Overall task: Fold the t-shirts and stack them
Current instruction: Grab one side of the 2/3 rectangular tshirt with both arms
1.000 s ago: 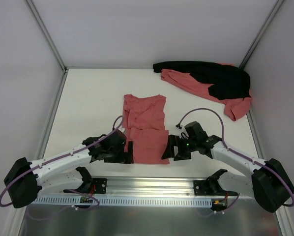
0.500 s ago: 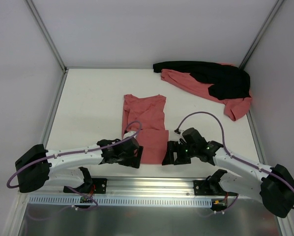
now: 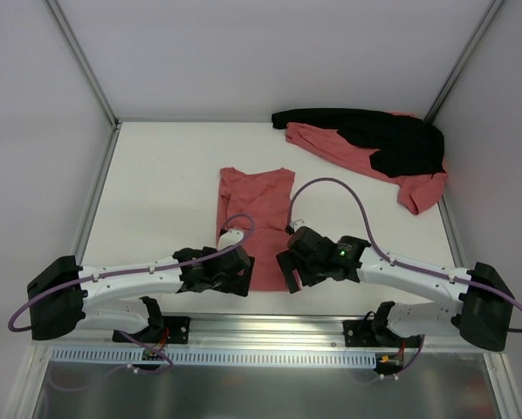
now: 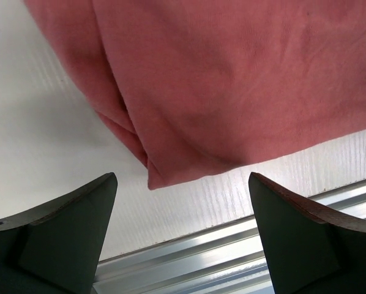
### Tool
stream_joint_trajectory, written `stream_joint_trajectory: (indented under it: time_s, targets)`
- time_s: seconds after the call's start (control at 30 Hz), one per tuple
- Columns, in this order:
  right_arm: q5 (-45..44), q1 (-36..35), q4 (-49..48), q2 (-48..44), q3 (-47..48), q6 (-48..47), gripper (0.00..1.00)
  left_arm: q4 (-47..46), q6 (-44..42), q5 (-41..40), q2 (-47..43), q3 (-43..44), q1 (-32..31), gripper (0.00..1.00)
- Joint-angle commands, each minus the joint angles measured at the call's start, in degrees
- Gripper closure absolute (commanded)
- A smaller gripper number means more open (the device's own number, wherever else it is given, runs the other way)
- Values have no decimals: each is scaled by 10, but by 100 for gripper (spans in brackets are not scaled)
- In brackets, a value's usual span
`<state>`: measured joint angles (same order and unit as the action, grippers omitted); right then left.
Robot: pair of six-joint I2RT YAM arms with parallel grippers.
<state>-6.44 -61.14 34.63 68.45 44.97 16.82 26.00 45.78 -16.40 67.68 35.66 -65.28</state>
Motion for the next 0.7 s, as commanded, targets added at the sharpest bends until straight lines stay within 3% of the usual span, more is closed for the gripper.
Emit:
stream_joint_trajectory:
  time_s: [0.0,0.23,0.67]
  targets:
    - [-81,-5,48,24,29,-14,10,34,14,-49,-11,27,-4,9]
    - [-78,-5,33,35,7,5,10,41,19,-61,1,42,-4,9]
    - [4,-5,-40,92,-3,12,11,36,40,-22,34,32,-2,7]
